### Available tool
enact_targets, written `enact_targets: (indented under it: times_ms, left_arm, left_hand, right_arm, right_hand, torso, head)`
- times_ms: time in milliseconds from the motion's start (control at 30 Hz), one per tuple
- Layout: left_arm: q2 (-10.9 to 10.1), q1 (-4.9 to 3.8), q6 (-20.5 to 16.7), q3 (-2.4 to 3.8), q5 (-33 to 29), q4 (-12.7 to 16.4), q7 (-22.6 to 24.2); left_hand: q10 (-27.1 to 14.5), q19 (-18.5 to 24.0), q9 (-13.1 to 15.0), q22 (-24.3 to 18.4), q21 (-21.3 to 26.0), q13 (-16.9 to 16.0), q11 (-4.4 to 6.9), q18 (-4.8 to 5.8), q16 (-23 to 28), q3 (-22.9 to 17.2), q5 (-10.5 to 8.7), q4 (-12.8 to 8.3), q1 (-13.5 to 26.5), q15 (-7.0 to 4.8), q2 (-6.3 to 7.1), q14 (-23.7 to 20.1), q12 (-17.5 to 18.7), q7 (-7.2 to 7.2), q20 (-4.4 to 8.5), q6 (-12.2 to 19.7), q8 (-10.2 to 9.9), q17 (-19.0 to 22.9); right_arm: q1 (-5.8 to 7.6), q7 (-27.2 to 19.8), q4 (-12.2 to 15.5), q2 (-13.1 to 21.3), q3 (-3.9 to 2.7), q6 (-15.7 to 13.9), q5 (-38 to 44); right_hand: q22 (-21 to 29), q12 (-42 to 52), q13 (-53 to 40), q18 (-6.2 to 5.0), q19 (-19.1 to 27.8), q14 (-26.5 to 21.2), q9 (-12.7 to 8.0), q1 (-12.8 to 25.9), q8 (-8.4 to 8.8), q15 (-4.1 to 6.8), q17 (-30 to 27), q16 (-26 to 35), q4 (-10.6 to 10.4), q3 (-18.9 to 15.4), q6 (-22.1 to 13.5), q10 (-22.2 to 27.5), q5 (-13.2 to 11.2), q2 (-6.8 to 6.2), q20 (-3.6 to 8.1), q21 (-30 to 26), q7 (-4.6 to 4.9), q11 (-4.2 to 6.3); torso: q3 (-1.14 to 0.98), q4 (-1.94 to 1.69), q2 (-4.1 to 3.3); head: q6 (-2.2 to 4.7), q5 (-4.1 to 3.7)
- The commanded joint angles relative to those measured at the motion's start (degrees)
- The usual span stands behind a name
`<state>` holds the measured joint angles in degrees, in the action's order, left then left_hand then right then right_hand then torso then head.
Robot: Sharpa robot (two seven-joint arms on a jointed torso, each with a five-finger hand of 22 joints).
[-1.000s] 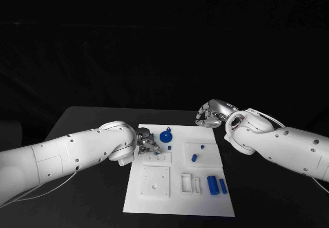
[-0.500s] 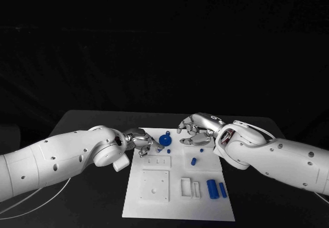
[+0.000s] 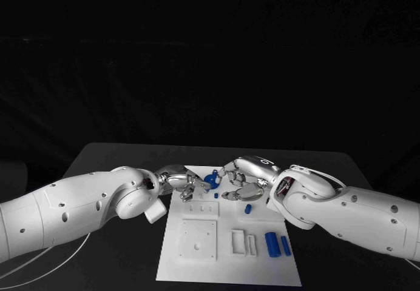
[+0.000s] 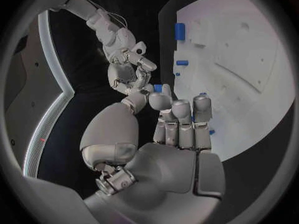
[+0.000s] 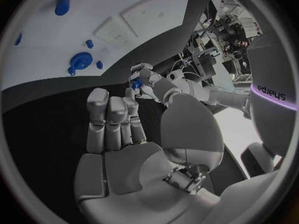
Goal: Assemble the parts on the task board
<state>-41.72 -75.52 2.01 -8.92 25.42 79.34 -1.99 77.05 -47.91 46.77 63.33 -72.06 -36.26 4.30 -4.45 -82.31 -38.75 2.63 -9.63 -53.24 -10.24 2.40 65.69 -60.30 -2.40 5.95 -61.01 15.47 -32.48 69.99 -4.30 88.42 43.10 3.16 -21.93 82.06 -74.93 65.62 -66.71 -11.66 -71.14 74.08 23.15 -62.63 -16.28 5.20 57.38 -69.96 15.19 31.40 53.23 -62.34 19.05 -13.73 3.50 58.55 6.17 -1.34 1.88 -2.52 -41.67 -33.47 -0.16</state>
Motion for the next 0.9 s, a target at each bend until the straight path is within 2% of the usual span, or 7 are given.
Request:
enact_targets:
  times_ms: [33, 133, 300, 733, 900]
  left_arm:
    - [-0.01, 0.03, 1.51, 0.01, -1.4, 0.29, 1.9]
    - [-0.08, 0.06, 2.28, -0.01, -1.4, 0.49, 1.71]
    - [-0.16, 0.06, 2.76, -0.02, -1.32, 0.66, 1.65]
    - [-0.07, 0.06, 3.51, -0.02, -1.32, 1.03, 1.85]
    - [-0.01, 0.06, 3.46, -0.02, -1.33, 1.05, 2.02]
  left_hand:
    - [-1.58, 0.42, 0.02, -0.1, 0.09, 0.04, -0.21, 0.19, 0.18, -1.24, 0.14, -1.7, -2.39, 0.09, -1.58, -0.11, 0.19, 0.01, 8.94, 0.2, -0.07, 0.01]
    - [-1.6, 0.44, 0.02, -0.11, 0.08, 0.03, -0.22, 0.2, 0.16, -1.25, 0.14, -1.74, -2.46, 0.1, -1.6, -0.13, 0.18, 0.0, 8.93, 0.18, -0.08, 0.0]
    - [-1.63, 0.5, 0.01, -0.13, 0.06, 0.02, -0.23, 0.23, 0.12, -1.24, 0.14, -1.82, -2.59, 0.13, -1.6, -0.17, 0.13, -0.01, 8.92, 0.1, -0.06, -0.02]
    - [-1.65, 0.54, 0.01, -0.15, 0.03, 0.01, -0.24, 0.25, 0.08, -1.22, 0.14, -1.88, -2.69, 0.14, -1.56, -0.19, 0.1, -0.02, 8.91, 0.04, -0.05, -0.03]
    - [-1.67, 0.56, 0.0, -0.16, 0.03, 0.01, -0.25, 0.26, 0.07, -1.19, 0.14, -1.88, -2.69, 0.14, -1.53, -0.21, 0.1, -0.02, 8.89, 0.02, -0.06, -0.03]
  right_arm:
    - [-0.09, -1.46, 0.3, -0.05, 0.02, -1.98, 0.83]
    - [-0.18, -1.4, 0.55, -0.1, 0.02, -3.69, 0.83]
    - [-0.23, -1.46, 0.74, -0.34, 0.02, -4.35, 0.83]
    - [-0.24, -1.28, 0.18, -1.31, 0.06, -3.15, 0.97]
    - [-0.31, -1.35, 0.03, -1.75, 0.34, -2.42, 1.27]
  right_hand:
    - [-0.78, -0.27, 0.06, -3.34, 0.38, 0.04, -0.08, -0.06, 0.28, -0.51, 0.09, 0.32, 0.33, -0.1, -2.39, 0.04, 0.22, 0.67, 0.05, -0.3, 2.01, -0.31]
    - [-0.76, -0.25, 0.07, -3.34, 0.34, 0.03, -0.11, -0.04, 0.36, -0.56, 0.1, 0.32, 0.33, -0.14, -2.57, 0.07, 0.26, 0.8, 0.07, -0.32, 2.06, -0.36]
    - [-0.71, -0.2, 0.09, -3.34, 0.19, 0.1, -0.12, 0.09, 0.39, -0.6, 0.13, 0.28, 0.11, -0.13, -2.67, 0.04, 0.15, 1.03, 0.12, -0.32, 2.11, -0.4]
    - [-0.63, -0.12, 0.16, -3.34, -0.01, 0.18, -0.1, 0.18, 0.36, -0.62, 0.17, 0.24, -0.28, 0.05, -2.7, -0.01, -0.46, 1.22, 0.23, -0.38, 2.12, -0.41]
    - [-0.61, -0.11, 0.18, -3.34, -0.02, 0.17, -0.08, 0.08, 0.31, -0.61, 0.18, 0.25, -0.33, 0.18, -2.65, 0.01, -0.74, 1.32, 0.26, -0.42, 2.11, -0.4]
  torso:
    - [-0.04, 0.11, -0.03]
    - [-0.1, 0.12, -0.04]
    - [-0.11, 0.13, -0.08]
    - [-0.12, 0.16, -0.04]
    - [-0.09, 0.17, -0.03]
  head:
    - [0.05, 0.12]
    - [0.15, 0.25]
    - [0.17, 0.28]
    - [0.01, 0.31]
    - [-0.04, 0.31]
